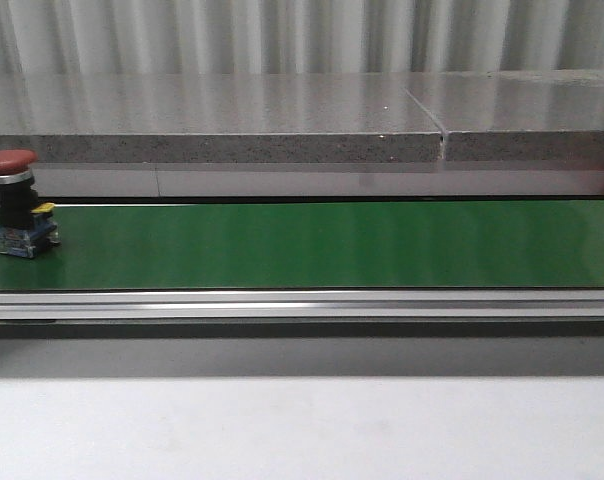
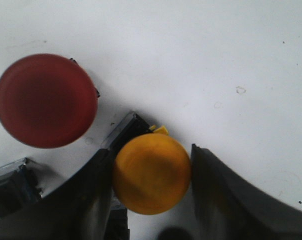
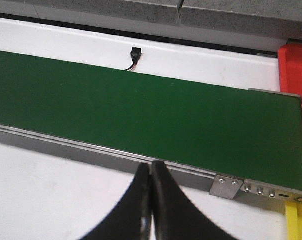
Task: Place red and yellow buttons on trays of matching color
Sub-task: 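Grasp a yellow mushroom button from the pile with the left gripper, then set the yellow button on the belt behind the red one, open left gripper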
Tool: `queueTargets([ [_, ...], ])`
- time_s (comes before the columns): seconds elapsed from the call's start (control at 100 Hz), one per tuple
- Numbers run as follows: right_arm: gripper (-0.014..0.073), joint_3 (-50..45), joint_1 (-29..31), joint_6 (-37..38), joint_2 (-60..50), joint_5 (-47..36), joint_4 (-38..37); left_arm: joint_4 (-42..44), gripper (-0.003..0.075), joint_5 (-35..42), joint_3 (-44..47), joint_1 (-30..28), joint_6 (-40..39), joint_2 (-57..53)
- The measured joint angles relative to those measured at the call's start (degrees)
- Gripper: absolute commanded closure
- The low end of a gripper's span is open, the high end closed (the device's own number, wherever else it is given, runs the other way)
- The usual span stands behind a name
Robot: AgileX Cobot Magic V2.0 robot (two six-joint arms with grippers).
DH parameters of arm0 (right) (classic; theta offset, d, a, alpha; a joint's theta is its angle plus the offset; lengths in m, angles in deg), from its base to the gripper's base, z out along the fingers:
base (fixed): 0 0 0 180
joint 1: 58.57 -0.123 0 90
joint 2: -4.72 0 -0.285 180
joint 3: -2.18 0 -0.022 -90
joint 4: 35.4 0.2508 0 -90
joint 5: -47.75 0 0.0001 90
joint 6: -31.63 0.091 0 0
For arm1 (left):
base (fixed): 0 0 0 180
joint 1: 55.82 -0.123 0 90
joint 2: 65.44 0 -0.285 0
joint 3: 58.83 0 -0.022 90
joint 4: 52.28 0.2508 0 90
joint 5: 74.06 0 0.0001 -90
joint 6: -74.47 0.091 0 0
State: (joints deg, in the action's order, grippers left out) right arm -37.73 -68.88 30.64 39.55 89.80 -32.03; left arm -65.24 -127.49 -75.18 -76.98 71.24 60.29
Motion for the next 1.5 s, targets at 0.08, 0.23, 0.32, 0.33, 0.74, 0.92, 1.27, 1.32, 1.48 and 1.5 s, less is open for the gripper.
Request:
queueTargets([
  [0.08,0.0700,0.0,0.0,0.0,0.0,0.0,0.0,0.0,0.0431,0.0,0.0,0.0,0.6,-0.4],
  [0.23,0.0700,0.0,0.0,0.0,0.0,0.0,0.0,0.0,0.0431,-0.1,0.0,0.0,2.7,-3.3],
  [0.32,0.0700,0.0,0.0,0.0,0.0,0.0,0.0,0.0,0.0431,-0.4,0.1,0.0,3.7,-6.2],
  [0.33,0.0700,0.0,0.0,0.0,0.0,0.0,0.0,0.0,0.0431,-0.4,0.1,0.0,3.8,-6.7],
  [0.74,0.0700,0.0,0.0,-0.1,0.0,0.0,0.0,0.0,0.0482,4.3,16.0,3.0,5.7,-24.1],
  [0.92,0.0700,0.0,0.0,-0.1,0.0,0.0,0.0,0.0,0.0482,5.4,23.1,5.8,5.9,-29.0],
  [1.27,0.0700,0.0,0.0,-0.1,0.0,0.0,0.0,-0.4,0.0463,6.7,28.2,9.6,5.9,-29.7],
  [1.32,0.0700,0.0,0.0,-0.1,0.0,0.0,0.0,-0.9,0.0420,6.8,28.2,9.8,5.9,-29.7],
  [1.48,0.0700,0.0,0.0,-0.1,0.0,0.0,0.0,-1.6,0.0193,7.3,28.3,9.8,6.0,-29.7],
  [1.5,0.0700,0.0,0.0,-0.1,0.0,0.0,0.0,-1.6,0.0177,7.4,28.3,9.8,6.0,-29.7],
])
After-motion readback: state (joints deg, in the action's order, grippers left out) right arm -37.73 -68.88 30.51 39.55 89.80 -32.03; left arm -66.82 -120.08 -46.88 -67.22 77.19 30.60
